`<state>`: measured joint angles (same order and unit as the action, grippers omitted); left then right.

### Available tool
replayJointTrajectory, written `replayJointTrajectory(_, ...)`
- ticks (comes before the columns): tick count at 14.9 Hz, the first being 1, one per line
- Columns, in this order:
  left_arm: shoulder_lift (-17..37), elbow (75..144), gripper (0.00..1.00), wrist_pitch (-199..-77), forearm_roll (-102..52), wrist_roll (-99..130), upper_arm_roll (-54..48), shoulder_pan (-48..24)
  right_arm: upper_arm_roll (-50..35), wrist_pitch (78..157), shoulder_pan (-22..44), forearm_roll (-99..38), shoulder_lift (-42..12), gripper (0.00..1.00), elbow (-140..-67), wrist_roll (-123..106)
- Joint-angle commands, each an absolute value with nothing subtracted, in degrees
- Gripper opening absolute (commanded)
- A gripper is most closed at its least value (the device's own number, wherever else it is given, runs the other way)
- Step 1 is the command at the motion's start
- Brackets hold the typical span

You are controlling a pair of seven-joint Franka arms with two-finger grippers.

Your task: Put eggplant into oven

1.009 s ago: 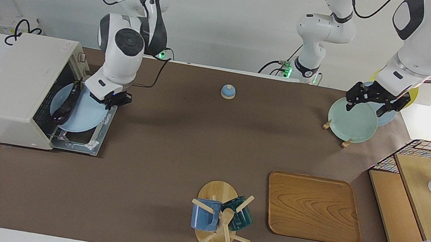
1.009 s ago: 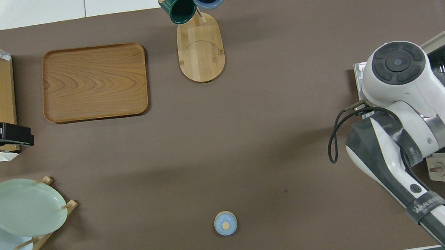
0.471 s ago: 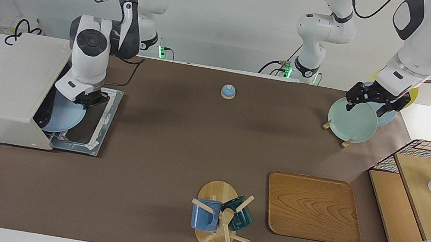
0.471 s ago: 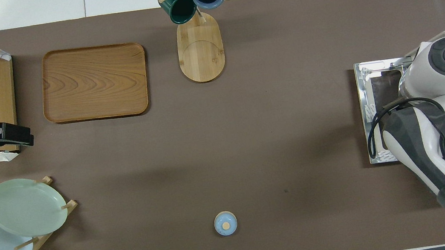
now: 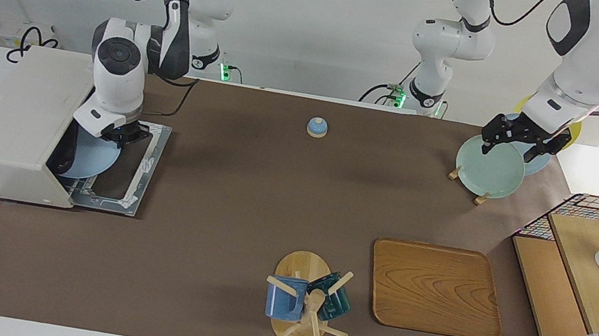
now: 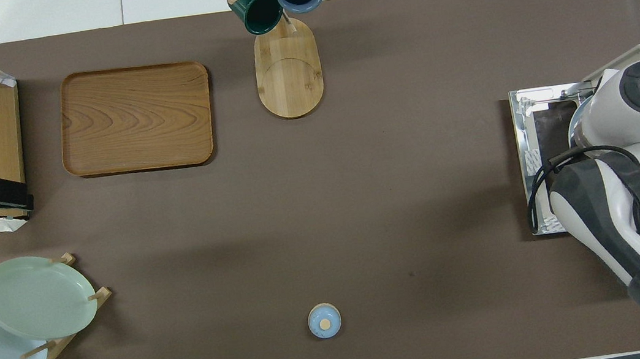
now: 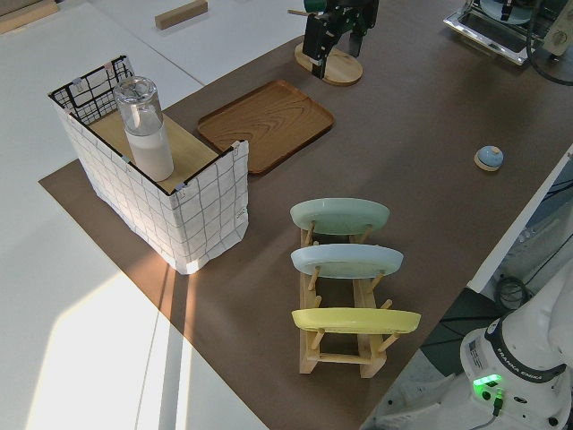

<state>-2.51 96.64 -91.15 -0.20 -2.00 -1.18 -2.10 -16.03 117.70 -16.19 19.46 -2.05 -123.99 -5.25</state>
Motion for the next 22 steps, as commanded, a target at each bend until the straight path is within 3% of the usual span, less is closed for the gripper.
replayJointTrajectory(1,-2.37,96.15,1.0,-90.7,0.97,-1.85,-1.14,-2.46,-16.7,117.77,-17.66,18.28,-0.88,0.27,-124.63,-8.08)
replayJointTrajectory(3,-2.37,96.15,1.0,-90.7,0.97,-1.85,-1.49,-2.9,-16.79,114.63,-16.88,17.85,-0.53,0.3,-122.36,-8.17)
replayJointTrajectory(6,-2.64,96.15,1.0,-90.7,0.97,-1.76,-1.32,-2.2,-16.96,108.98,-13.11,13.54,-1.4,0.28,-116.46,-7.65)
replayJointTrajectory(8,-2.64,96.24,1.0,-90.62,0.97,-1.85,-1.23,-1.93,-17.05,113.26,-11.96,13.1,-1.67,0.04,-117.5,-5.38)
replayJointTrajectory(9,-2.64,96.24,1.0,-90.62,0.97,-1.76,-1.32,-1.93,-16.96,115.73,-9.95,13.01,-1.93,0.0,-118.55,-3.88)
replayJointTrajectory(14,-2.64,96.24,1.0,-90.7,0.97,-1.76,-1.32,-2.11,-16.88,126.11,-8.78,13.18,-9.74,0.0,-120.58,1.05)
replayJointTrajectory(22,-2.64,96.24,1.0,-90.62,0.97,-1.85,-1.32,-2.02,-16.7,126.3,-8.88,18.18,-11.95,0.0,-122.34,4.39)
